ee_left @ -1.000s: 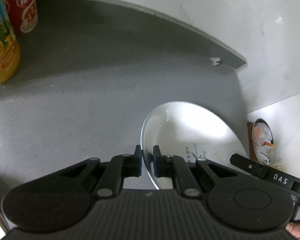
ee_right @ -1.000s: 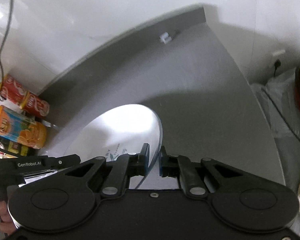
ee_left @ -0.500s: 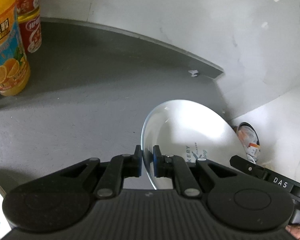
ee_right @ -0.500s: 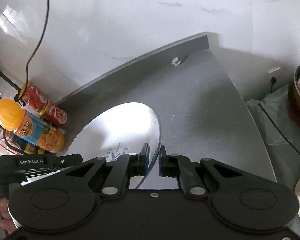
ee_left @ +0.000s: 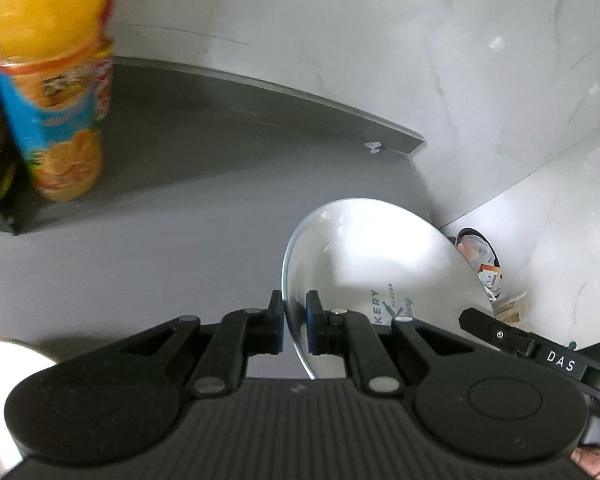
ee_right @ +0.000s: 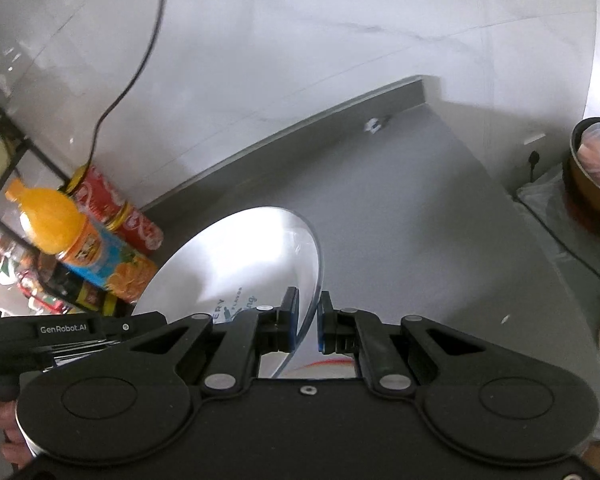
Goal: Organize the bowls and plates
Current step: 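Carry the 'BAKERY' plate with the left tool to the stacked plates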
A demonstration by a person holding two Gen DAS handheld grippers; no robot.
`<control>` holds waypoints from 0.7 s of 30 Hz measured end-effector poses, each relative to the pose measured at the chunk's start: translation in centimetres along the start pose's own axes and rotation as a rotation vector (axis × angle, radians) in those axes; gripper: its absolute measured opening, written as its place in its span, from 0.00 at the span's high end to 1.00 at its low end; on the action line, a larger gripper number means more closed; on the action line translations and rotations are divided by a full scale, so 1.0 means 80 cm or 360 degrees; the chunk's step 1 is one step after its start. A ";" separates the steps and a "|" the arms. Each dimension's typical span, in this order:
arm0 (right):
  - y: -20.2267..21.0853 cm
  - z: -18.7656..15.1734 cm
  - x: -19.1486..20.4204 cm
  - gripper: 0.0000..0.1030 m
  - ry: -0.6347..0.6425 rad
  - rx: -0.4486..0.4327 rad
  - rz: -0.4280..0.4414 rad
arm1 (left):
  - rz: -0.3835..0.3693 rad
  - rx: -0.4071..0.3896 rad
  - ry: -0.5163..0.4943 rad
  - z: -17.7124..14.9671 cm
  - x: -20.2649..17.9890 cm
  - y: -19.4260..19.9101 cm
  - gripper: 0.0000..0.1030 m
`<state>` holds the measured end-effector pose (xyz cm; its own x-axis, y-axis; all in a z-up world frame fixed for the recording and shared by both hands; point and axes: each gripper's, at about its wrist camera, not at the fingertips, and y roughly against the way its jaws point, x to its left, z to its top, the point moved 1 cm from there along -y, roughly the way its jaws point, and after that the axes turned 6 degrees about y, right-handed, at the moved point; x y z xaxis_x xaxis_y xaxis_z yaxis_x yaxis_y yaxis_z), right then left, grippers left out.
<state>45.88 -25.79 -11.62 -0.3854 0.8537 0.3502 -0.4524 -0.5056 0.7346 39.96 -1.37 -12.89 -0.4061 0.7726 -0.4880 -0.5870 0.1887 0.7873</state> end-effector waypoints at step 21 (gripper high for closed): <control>-0.022 -0.093 0.160 0.91 0.0097 0.0098 0.0094 | 0.0105 -0.0024 0.0101 -0.032 0.176 0.099 0.92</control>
<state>35.75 -14.94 -12.75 -0.4592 0.8125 0.3591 -0.3777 -0.5445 0.7489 27.80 9.47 -14.47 -0.4878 0.7428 -0.4586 -0.5680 0.1290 0.8129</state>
